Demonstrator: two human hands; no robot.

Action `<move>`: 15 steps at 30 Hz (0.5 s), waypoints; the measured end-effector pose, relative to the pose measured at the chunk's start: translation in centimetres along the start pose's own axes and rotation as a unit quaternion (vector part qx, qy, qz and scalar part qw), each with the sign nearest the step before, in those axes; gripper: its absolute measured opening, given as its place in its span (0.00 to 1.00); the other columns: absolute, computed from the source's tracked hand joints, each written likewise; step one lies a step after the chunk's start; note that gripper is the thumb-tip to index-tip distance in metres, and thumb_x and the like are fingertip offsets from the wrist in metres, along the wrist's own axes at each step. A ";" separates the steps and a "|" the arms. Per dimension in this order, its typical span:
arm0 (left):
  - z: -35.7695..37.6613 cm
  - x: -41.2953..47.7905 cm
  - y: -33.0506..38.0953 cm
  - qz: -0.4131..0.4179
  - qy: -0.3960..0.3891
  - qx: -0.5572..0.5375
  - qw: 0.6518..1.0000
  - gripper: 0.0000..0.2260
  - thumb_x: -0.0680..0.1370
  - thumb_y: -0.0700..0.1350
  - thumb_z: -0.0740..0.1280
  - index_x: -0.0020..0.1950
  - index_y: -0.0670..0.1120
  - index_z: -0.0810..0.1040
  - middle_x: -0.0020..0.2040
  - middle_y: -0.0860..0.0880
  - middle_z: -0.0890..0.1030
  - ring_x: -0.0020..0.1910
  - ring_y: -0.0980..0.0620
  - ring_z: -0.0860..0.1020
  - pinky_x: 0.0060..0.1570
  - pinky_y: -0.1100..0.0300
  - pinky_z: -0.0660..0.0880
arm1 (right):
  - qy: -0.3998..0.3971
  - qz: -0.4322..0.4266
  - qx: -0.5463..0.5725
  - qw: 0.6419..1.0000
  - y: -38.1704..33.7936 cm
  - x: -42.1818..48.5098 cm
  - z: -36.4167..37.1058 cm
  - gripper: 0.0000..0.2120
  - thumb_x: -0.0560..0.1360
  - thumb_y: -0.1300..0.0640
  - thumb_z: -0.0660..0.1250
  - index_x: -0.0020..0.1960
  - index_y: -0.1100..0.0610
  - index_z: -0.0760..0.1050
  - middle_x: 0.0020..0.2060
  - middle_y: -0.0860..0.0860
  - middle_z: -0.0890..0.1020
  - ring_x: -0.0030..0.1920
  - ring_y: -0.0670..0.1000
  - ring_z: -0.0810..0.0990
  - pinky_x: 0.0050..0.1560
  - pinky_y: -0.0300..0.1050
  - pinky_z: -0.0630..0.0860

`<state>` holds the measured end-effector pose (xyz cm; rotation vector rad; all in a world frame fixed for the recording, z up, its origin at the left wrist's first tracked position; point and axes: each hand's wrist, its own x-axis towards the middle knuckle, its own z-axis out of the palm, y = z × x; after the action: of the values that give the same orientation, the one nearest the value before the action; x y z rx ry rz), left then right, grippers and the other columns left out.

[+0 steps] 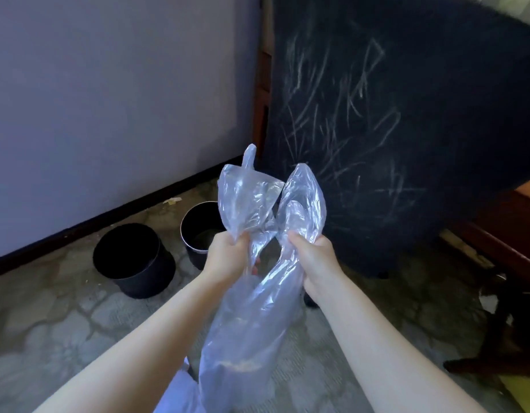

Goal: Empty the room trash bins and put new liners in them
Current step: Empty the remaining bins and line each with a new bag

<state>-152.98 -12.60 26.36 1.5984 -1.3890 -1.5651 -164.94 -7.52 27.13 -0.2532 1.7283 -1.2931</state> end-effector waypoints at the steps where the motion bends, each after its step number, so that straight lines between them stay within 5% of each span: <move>1: -1.5 1.2 0.3 -0.015 0.016 0.002 1.000 0.14 0.81 0.44 0.58 0.38 0.42 0.74 0.29 0.43 0.74 0.21 0.52 0.74 0.21 0.67 0.69 | -0.006 0.004 -0.003 1.000 -0.5 0.5 1.6 0.07 0.76 0.62 0.65 0.54 0.61 0.76 0.43 0.57 0.81 0.45 0.57 0.81 0.52 0.53 0.77; 4: -5.9 4.7 0.5 -0.057 0.053 -0.021 0.997 0.13 0.80 0.49 0.61 0.41 0.41 0.74 0.33 0.42 0.72 0.30 0.48 0.72 0.32 0.60 0.71 | -0.025 0.025 -0.020 0.999 -1.5 1.7 6.5 0.03 0.76 0.61 0.66 0.49 0.57 0.75 0.42 0.55 0.81 0.45 0.56 0.81 0.53 0.52 0.77; 8: -9.4 5.9 0.8 -0.112 0.052 -0.095 0.988 0.12 0.79 0.50 0.62 0.43 0.43 0.74 0.32 0.47 0.69 0.27 0.51 0.68 0.24 0.64 0.68 | -0.052 0.049 -0.055 0.996 -1.7 2.3 11.0 0.09 0.76 0.57 0.66 0.55 0.60 0.76 0.47 0.57 0.82 0.49 0.58 0.81 0.55 0.55 0.78; 15: -15.3 6.9 0.5 -0.112 0.072 -0.174 0.976 0.07 0.78 0.46 0.67 0.53 0.45 0.75 0.23 0.54 0.67 0.18 0.59 0.66 0.20 0.68 0.66 | -0.132 0.083 -0.074 0.985 -2.2 2.2 18.4 0.09 0.78 0.59 0.64 0.56 0.62 0.75 0.38 0.54 0.80 0.35 0.50 0.79 0.35 0.42 0.74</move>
<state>-140.11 -23.37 27.21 1.6511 -0.8256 -1.6711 -152.87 -21.74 27.57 -0.3423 1.5838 -0.9645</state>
